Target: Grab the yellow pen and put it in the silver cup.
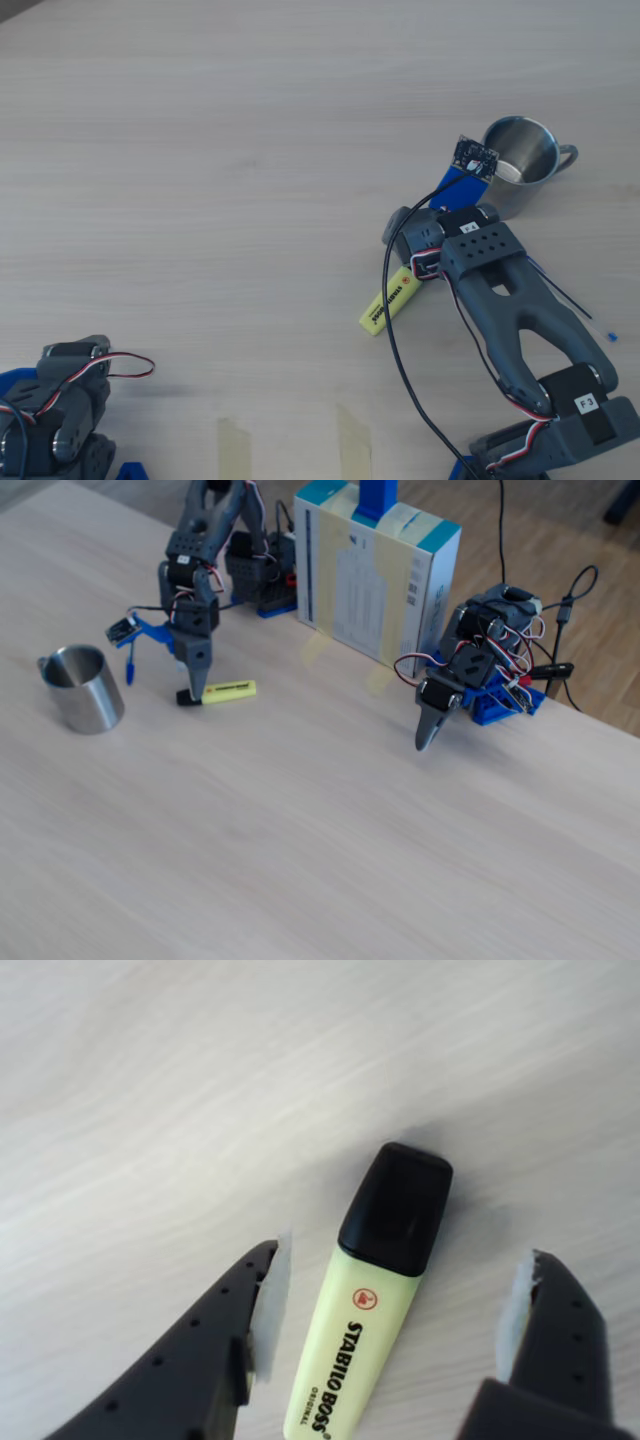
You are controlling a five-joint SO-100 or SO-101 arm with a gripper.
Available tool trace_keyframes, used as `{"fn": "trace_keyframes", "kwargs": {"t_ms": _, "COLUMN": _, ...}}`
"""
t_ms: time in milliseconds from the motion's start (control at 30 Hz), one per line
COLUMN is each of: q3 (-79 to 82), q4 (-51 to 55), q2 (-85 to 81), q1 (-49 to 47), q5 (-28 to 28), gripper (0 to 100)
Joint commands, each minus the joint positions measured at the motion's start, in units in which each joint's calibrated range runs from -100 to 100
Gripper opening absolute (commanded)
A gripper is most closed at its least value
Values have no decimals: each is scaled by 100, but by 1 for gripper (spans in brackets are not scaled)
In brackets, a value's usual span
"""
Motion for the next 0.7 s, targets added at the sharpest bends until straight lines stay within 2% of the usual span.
{"fn": "trace_keyframes", "kwargs": {"t_ms": 0, "q3": 136, "q4": -183, "q2": -313, "q1": -62, "q5": 15, "gripper": 34}}
{"fn": "trace_keyframes", "kwargs": {"t_ms": 333, "q3": 1234, "q4": -1376, "q2": -288, "q1": -88, "q5": 15, "gripper": 34}}
{"fn": "trace_keyframes", "kwargs": {"t_ms": 667, "q3": 1343, "q4": -1418, "q2": 19, "q1": -27, "q5": 15, "gripper": 34}}
